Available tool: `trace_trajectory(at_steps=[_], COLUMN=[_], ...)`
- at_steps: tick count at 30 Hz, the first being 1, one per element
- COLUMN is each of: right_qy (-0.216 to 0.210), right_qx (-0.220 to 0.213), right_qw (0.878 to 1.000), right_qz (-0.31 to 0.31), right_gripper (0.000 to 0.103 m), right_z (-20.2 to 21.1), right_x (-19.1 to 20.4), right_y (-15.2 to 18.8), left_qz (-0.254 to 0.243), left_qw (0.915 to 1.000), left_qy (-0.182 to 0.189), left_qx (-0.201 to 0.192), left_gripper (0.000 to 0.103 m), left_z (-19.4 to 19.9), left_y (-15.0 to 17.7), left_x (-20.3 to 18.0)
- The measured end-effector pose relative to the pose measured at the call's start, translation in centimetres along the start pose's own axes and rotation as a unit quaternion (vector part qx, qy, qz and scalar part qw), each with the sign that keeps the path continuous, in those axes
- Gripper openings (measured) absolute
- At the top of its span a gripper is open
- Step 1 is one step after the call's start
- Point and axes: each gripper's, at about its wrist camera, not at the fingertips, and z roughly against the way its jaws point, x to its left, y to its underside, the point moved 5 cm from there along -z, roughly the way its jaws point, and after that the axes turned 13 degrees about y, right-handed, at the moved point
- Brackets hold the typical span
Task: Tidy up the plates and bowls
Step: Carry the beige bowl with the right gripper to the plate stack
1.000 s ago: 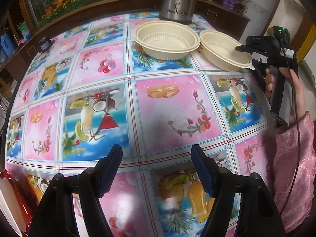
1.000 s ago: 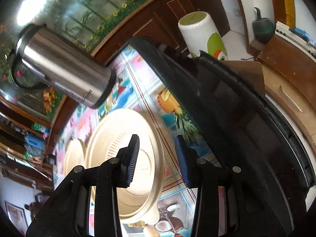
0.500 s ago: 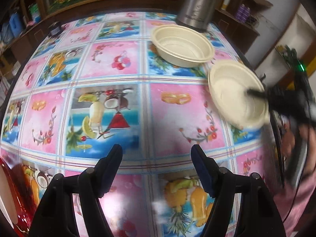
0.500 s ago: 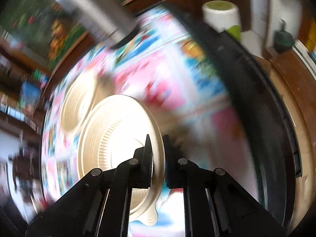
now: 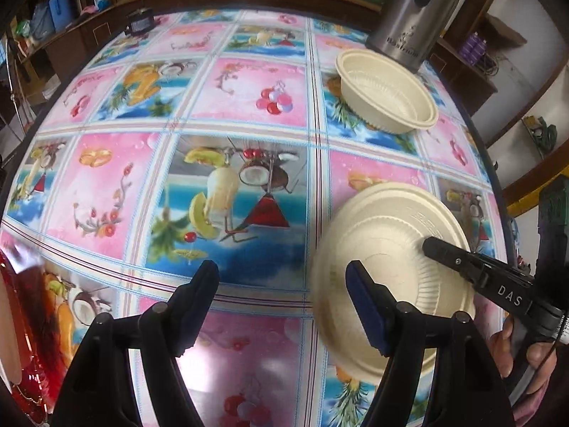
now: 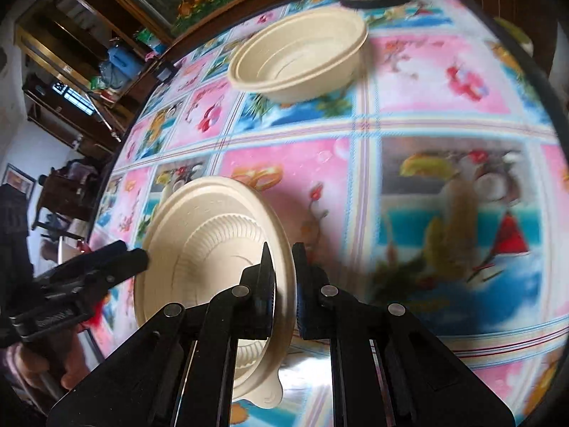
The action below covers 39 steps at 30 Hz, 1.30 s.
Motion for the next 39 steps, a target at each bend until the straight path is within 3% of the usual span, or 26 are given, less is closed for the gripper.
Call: trace_trajectory(at_steps=[3, 6, 8, 12, 16, 17, 19, 22, 25, 30, 35, 39], right_qy=[-0.024, -0.016, -0.013, -0.014, -0.01, -0.004, 0.002, 0.029, 0.014, -0.007, -0.045, -0.054], right_qx=[0.021, 0.012, 0.006, 0.0, -0.011, -0.015, -0.019, -0.038, -0.046, -0.057, -0.052, -0.056], right_qw=[0.999, 1.0, 1.0, 1.0, 1.0, 1.0, 1.0, 0.999, 0.999, 0.998, 0.998, 0.996], right_qz=[-0.016, -0.013, -0.006, -0.002, -0.017, -0.02, -0.008, -0.011, -0.021, -0.019, 0.0, 0.049], right_gripper=[0.008, 0.013, 0.025, 0.029, 0.028, 0.017, 0.008, 0.008, 0.008, 0.009, 0.009, 0.009], right_z=[-0.7, -0.5, -0.2, 0.1, 0.4, 0.3, 0.1, 0.1, 0.6, 0.8, 0.5, 0.8], right_x=[0.2, 0.1, 0.3, 0.6, 0.2, 0.3, 1.2, 2.1, 2.5, 5.2, 10.7, 17.1], right_y=[0.2, 0.2, 0.1, 0.1, 0.4, 0.4, 0.7, 0.8, 1.2, 1.6, 1.9, 2.1], left_qz=[0.0, 0.004, -0.002, -0.012, -0.024, -0.03, -0.041, -0.048, -0.044, -0.055, -0.039, -0.01], left_qw=[0.9999, 0.9997, 0.9998, 0.9998, 0.9996, 0.9994, 0.9989, 0.9988, 0.9989, 0.9972, 0.995, 0.9914], left_qy=[0.005, 0.01, 0.005, 0.006, 0.013, 0.015, 0.019, 0.009, 0.014, -0.019, -0.046, -0.064], left_qx=[0.013, 0.021, 0.018, 0.013, 0.006, 0.005, 0.006, -0.003, -0.011, -0.046, -0.08, -0.114], left_gripper=[0.074, 0.072, 0.07, 0.043, 0.03, 0.026, 0.012, 0.012, 0.011, 0.011, 0.01, 0.01], left_z=[-0.8, -1.4, -1.4, -1.2, -1.2, -1.2, -1.2, -0.6, 0.5, 4.0, 8.6, 12.8], left_y=[0.4, 0.8, 0.8, 0.9, 1.0, 1.0, 1.2, 1.2, 1.2, 1.6, 2.2, 3.3], left_x=[0.0, 0.2, 0.2, 0.2, -0.2, -0.5, -1.1, -0.9, -0.2, 1.6, 5.6, 10.0])
